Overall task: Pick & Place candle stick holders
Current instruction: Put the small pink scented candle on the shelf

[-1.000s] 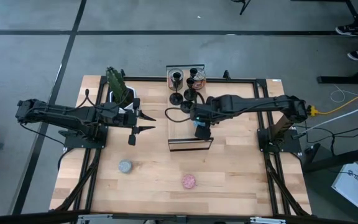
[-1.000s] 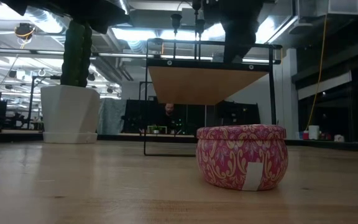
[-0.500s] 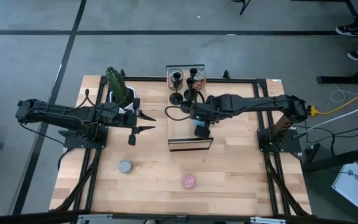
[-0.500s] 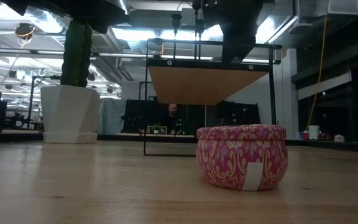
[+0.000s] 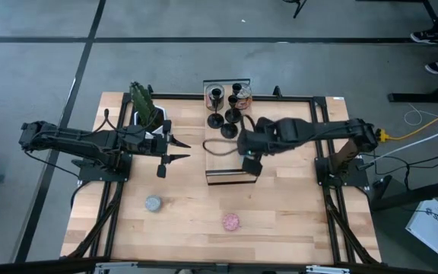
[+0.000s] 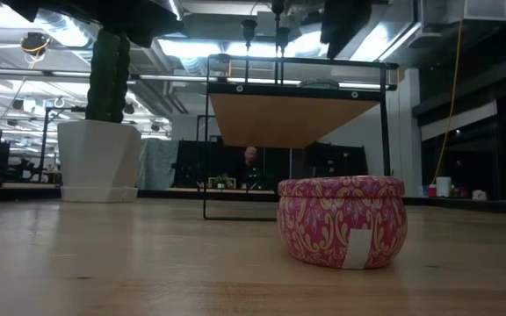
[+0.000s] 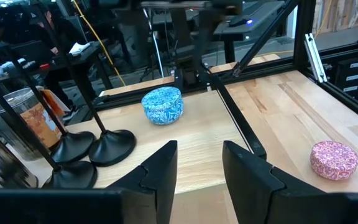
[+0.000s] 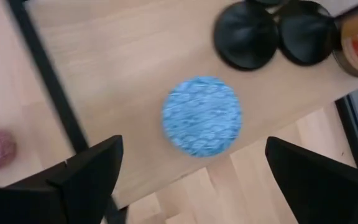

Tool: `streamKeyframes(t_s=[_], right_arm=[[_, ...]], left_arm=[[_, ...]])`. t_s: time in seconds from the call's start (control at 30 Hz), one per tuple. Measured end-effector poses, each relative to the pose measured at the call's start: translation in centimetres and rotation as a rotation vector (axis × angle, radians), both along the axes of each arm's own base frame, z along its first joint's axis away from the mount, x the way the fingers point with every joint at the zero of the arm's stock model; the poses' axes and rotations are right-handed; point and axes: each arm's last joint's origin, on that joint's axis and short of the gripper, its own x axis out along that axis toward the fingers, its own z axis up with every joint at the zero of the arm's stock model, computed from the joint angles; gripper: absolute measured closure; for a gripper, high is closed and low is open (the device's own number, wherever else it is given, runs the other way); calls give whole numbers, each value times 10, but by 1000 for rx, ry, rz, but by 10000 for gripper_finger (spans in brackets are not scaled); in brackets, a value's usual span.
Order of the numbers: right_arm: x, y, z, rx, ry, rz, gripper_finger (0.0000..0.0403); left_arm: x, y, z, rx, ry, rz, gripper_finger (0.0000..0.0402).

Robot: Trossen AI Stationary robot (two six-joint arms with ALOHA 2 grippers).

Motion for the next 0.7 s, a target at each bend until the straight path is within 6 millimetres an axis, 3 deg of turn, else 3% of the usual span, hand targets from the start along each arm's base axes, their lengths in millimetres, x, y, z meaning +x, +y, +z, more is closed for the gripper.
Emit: streamKeyframes(t_s=[0.47, 0.7], right_arm=[[-14, 87, -1, -57, -54, 255, 8], [-17, 130, -24, -73, -59, 424, 9]], left_arm=[[0, 0, 0, 0, 0, 0, 277], [0, 0, 0, 0, 0, 0, 279]])
